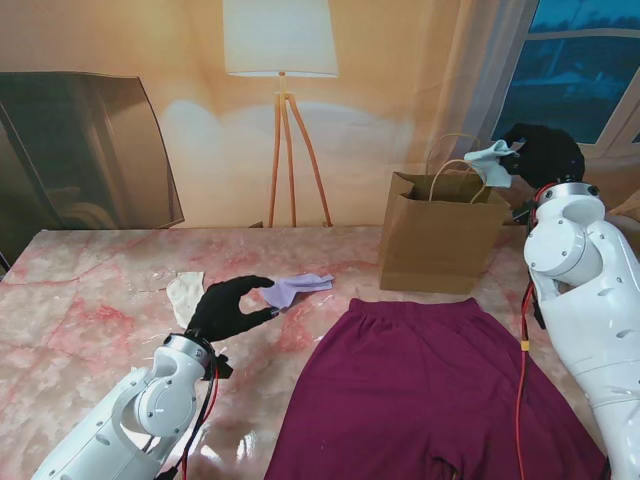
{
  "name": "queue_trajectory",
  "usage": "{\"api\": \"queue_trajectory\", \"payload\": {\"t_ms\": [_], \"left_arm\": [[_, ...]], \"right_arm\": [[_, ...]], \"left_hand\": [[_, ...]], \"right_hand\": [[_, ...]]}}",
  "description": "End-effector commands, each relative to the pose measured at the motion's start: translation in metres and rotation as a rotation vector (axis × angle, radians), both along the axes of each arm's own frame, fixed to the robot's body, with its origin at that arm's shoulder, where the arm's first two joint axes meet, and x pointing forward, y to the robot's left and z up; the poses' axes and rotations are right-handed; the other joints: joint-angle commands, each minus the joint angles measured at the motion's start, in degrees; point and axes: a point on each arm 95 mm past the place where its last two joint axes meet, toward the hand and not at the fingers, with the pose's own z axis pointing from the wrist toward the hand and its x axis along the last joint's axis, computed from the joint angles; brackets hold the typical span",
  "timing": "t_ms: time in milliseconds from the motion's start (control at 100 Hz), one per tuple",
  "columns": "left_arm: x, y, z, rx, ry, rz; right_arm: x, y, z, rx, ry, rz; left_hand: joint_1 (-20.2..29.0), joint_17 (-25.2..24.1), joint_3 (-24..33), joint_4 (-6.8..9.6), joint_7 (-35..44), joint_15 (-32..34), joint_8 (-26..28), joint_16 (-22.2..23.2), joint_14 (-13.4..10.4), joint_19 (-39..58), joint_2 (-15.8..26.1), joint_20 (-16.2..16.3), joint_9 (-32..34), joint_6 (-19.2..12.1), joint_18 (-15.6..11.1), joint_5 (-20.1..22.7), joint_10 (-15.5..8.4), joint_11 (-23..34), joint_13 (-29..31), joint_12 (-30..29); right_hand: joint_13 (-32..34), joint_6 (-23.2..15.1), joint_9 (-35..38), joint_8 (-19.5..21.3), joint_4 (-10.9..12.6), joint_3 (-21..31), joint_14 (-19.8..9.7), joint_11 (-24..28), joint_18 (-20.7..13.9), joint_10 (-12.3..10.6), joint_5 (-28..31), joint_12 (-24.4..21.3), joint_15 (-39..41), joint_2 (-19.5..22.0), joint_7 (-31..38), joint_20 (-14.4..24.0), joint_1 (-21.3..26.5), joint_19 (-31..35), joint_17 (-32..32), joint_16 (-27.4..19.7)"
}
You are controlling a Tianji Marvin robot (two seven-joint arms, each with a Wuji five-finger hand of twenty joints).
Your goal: Fold the socks and the shorts into the kraft paper bag
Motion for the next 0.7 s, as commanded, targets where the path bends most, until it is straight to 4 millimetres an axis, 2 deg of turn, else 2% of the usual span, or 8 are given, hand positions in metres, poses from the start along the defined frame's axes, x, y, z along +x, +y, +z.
{"api": "queue_trajectory", "payload": {"t_ms": [0, 400, 690], "left_arm": [[-0.001, 0.001, -0.003, -0.002, 0.010, 0.001], [-0.002, 0.006, -0.007, -0.003, 0.020, 0.014], [-0.002, 0.009, -0.007, -0.002, 0.023, 0.020]], "right_arm": [[0.003, 0.006, -0.003, -0.005, 0.010, 0.017], [0.025, 0.017, -0.022, -0.038, 0.074, 0.041], [0.030, 0.019, -0.030, -0.084, 0.107, 0.060]], "left_hand": [[-1.1, -0.8, -1.3, 2.28, -1.7, -1.3, 0.1, -0.5, -1.8, -0.4, 1.3, 0.1, -2.2, -0.6, 0.1, 0.0, -0.5, -1.1, -1.5, -0.8], [-1.2, -0.9, -1.1, 2.25, -1.7, -1.4, 0.1, -0.6, -1.8, -0.7, 1.3, 0.1, -2.3, -0.5, 0.0, 0.0, -0.5, -1.1, -1.6, -0.8], [-1.1, -0.9, -1.0, 2.24, -1.7, -1.3, 0.1, -0.5, -1.8, -0.9, 1.3, 0.2, -2.3, -0.5, 0.0, 0.0, -0.6, -1.1, -1.5, -0.8]], "right_hand": [[-0.7, -3.6, 0.6, 0.7, -1.0, -0.8, -0.9, 0.8, -0.6, -0.8, 2.1, -0.5, 0.1, 2.8, 3.5, 1.9, 1.6, 0.0, -0.7, 0.5], [-2.1, -5.4, 0.1, 0.2, -1.0, -1.4, -1.2, -0.4, -0.3, -2.1, 2.0, -1.0, -1.8, 3.0, 3.2, 2.3, 1.7, 0.0, -2.7, -0.3], [-2.1, -5.7, 0.2, -0.1, -0.9, -1.5, -1.3, -0.6, -0.3, -2.2, 2.2, -1.1, -1.9, 2.8, 3.2, 2.5, 1.6, 0.1, -2.7, -0.3]]}}
